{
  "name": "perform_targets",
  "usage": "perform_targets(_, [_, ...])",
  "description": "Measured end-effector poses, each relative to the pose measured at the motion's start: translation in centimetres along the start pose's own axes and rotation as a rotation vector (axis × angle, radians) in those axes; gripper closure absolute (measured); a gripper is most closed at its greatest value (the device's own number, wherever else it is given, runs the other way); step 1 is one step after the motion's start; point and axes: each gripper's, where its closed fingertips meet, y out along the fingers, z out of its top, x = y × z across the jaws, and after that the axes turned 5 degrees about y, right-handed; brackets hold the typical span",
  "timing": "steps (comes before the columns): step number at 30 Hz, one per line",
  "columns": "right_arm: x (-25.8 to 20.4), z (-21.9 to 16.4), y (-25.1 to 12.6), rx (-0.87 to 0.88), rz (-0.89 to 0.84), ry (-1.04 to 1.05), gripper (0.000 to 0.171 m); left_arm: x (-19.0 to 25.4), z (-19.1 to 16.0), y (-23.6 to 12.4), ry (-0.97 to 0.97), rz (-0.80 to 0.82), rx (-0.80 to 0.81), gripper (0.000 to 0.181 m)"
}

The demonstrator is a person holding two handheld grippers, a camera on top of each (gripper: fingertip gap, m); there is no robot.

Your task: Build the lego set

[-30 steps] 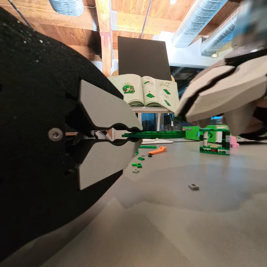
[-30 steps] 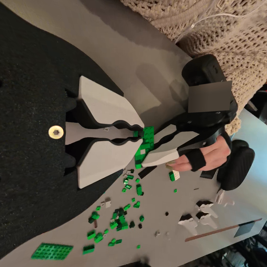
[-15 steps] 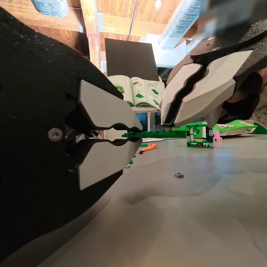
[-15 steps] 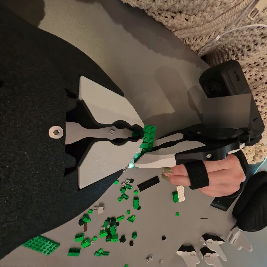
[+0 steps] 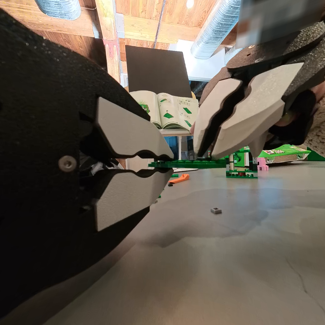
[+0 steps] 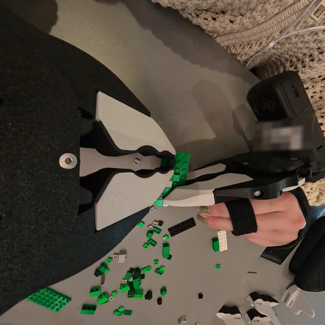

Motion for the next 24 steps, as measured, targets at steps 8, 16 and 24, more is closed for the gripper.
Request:
perform_targets(8, [0.2, -0.6, -0.9, 0.011, -0.112, -0.057, 0.136, 0.3, -0.6, 0.0, -0.083, -0.037, -0.017, 0.176])
perform_targets(16, [1.8, 0.7, -0.8, 0.065, -0.679, -0.444, 0.139, 0.7, -1.8, 0.2, -0.212, -0.088, -0.060, 0.176])
perform_targets(24, [2.7, 0.2, 0.3, -0.071, -0.857, -0.601, 0.151, 0.8, -2.0, 0.1, -0.231, -0.092, -0.066, 0.176])
